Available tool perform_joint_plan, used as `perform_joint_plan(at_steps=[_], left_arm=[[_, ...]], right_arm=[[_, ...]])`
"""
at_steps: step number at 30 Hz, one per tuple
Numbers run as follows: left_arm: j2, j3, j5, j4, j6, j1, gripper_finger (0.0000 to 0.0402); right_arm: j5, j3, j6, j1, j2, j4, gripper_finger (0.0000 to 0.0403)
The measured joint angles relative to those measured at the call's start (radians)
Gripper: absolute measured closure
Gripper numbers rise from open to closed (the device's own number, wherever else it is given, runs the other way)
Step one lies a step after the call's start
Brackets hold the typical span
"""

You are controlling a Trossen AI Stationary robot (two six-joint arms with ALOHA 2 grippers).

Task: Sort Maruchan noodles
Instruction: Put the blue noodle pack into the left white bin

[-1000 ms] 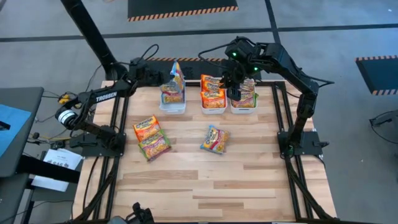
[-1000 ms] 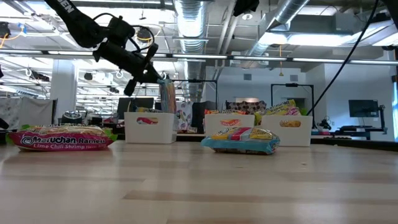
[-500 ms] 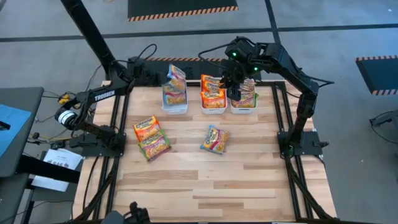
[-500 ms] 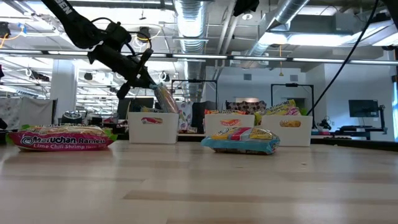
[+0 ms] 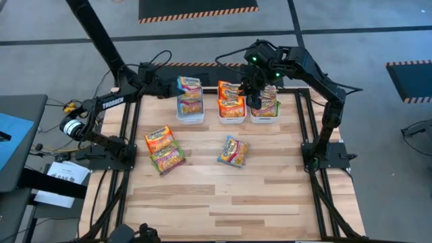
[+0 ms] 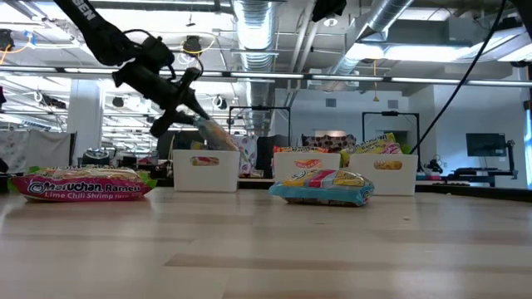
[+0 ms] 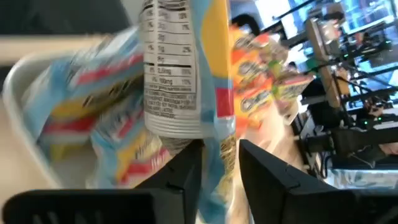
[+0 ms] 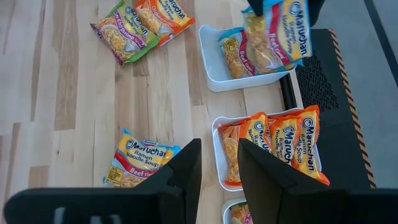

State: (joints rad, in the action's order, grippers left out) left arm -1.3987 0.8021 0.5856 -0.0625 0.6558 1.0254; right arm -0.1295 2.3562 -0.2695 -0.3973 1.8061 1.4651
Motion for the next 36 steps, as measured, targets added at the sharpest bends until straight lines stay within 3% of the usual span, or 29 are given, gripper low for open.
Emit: perform_joint_plan(at_steps=[7,23,32,36], left_arm=[[0.0,0.0,0.017,0.207,-0.048,0.056,0.0295],[0.0,0.0,0.09,0.375,-0.155,0.064,0.0295],[0.0,0.0,0.012,0.308,-0.167,0.063,0.0295],[0.0,0.0,0.076,0.283,-0.172,0.063,0.0295]], right_arm=[[0.0,0.0,0.0,0.0,0.0,0.0,0.0274],[0.0,0.0,0.0,0.0,0.0,0.0,0.0274],[0.0,0.0,0.0,0.0,0.0,-0.002,0.0274],[0.0,0.0,0.0,0.0,0.0,-0.008,0.0274]])
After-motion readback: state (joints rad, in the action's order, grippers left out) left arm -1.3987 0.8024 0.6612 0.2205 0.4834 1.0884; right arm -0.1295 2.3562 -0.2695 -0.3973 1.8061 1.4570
